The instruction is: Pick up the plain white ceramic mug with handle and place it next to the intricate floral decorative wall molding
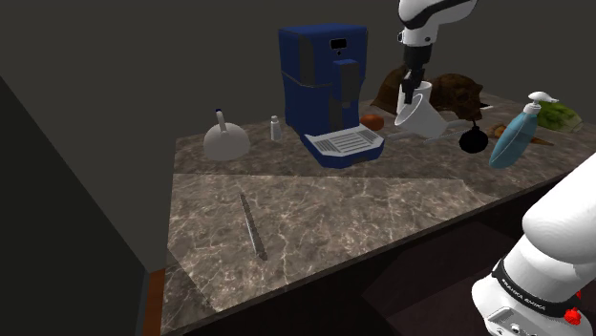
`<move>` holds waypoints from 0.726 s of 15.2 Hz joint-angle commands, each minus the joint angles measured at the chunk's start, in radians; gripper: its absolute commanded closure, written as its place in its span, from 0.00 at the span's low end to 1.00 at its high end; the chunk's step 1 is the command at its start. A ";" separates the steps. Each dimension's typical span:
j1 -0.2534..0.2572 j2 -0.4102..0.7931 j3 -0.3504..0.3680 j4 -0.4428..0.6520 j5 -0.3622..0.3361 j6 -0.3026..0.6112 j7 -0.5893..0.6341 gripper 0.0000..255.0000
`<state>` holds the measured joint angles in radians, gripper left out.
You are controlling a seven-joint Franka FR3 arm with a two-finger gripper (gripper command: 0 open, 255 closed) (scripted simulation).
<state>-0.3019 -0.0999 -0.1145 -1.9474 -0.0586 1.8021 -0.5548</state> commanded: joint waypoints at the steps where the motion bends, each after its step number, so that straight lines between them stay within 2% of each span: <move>1: -0.022 0.006 -0.026 0.009 -0.004 0.000 -0.048 1.00; 5: -0.065 0.032 -0.076 0.039 -0.008 0.001 -0.141 1.00; 11: -0.065 0.042 -0.078 -0.030 -0.007 0.081 -0.138 1.00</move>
<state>-0.3672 -0.0600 -0.1921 -1.9656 -0.0661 1.8673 -0.6934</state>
